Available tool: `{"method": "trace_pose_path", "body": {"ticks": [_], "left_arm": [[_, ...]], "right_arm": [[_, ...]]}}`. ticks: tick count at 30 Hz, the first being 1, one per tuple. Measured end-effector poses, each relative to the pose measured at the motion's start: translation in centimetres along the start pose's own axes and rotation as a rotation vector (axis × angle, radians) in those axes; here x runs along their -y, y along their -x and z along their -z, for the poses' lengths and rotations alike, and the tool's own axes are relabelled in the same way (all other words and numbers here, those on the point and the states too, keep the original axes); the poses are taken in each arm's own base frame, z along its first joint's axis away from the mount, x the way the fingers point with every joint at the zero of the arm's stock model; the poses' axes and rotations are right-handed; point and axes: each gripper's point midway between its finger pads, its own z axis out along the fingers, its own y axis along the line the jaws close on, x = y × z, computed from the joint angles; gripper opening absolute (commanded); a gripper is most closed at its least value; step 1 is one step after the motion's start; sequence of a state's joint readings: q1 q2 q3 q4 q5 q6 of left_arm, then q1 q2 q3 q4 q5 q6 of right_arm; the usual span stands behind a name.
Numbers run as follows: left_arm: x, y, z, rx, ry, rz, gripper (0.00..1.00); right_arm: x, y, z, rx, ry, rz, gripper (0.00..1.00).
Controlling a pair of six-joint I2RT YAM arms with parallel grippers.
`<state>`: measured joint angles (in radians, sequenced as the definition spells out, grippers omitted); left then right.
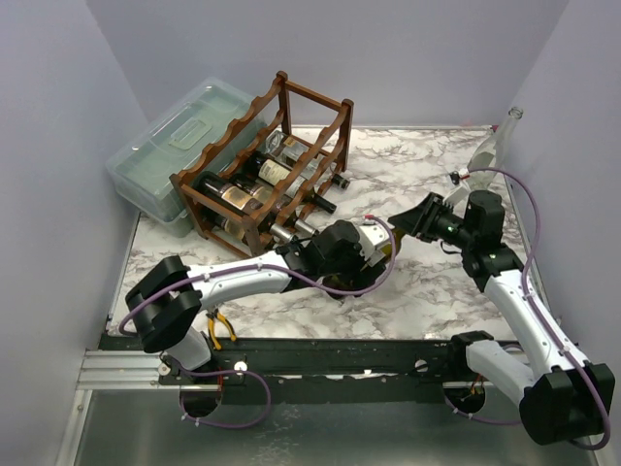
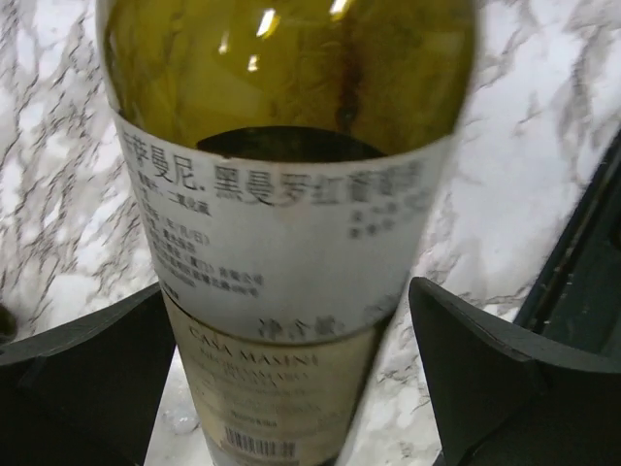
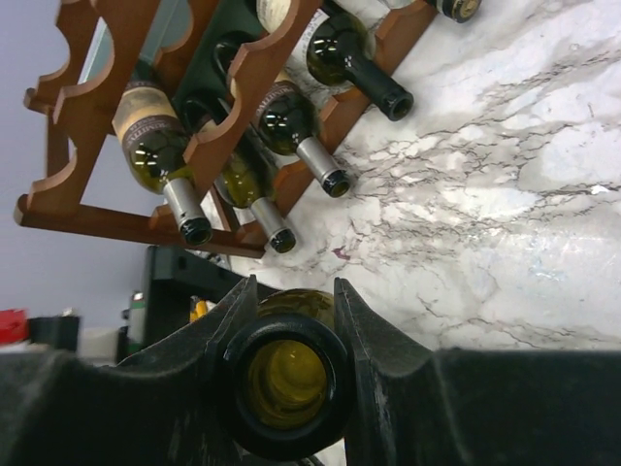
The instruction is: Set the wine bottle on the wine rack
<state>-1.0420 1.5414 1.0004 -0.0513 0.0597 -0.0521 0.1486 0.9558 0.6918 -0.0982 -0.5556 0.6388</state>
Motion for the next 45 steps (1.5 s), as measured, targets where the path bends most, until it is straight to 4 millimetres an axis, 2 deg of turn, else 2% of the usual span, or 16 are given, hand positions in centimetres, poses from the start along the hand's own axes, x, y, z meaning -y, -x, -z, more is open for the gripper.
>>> {"method": "trace_pose_path", "body": {"ticks": [3,8,9,13,18,22,25,29,31,33,38,42,45], "left_arm": [[-1.0,-0.6,-0.4,-0.038,0.057,-0.009,0.86],[-2.0,-0.4,0.1,-0.038,0.118,-0.065,0.47],[-2.1,-0.1,0.4,-0.03,0.124,-0.097,0.42],[-3.0,0.5,2.1,0.004,0.173,-0.163,0.16],[-4.9,0.9,4.8,0.032,0.267,-0.283,0.01],[-6.3,0.4,6.2,0.018,0.334,-0.375,0.0],[-6.8,-0.3,7.0,-0.004,0.362,-0.5,0.0],[-6.5,-1.2,7.7,-0.02,0.353,-0.628,0.0],[-6.4,-1.4,8.2,-0.014,0.347,-0.684,0.0],[-6.1,-1.4,8.8,-0.002,0.339,-0.734,0.0],[-4.9,-0.8,9.7,0.063,0.301,-0.814,0.0],[-3.5,-0.3,9.9,0.109,0.257,-0.862,0.0],[-3.1,-0.1,10.1,0.124,0.245,-0.887,0.0]], "right_arm": [[-0.7,0.1,0.3,0.004,0.022,-0.009,0.01],[-1.5,0.7,0.6,0.032,0.048,0.005,0.02],[-1.7,0.9,0.7,0.036,0.055,0.003,0.06],[-2.7,1.1,0.9,0.036,0.089,0.004,0.37],[-3.3,1.1,1.1,0.017,0.097,0.014,0.62],[-3.7,1.9,1.4,-0.011,0.07,0.056,0.75],[-4.6,3.2,1.9,-0.038,0.051,0.119,0.78],[-5.7,4.4,2.9,-0.079,0.031,0.22,0.79],[-5.9,4.5,3.3,-0.103,0.024,0.262,0.83],[-6.1,3.8,3.6,-0.133,0.029,0.291,0.86],[-7.8,0.2,3.7,-0.256,0.107,0.356,0.94],[-9.6,-4.1,4.4,-0.365,0.2,0.43,0.98],[-10.5,-6.3,5.7,-0.41,0.252,0.474,0.99]]}}
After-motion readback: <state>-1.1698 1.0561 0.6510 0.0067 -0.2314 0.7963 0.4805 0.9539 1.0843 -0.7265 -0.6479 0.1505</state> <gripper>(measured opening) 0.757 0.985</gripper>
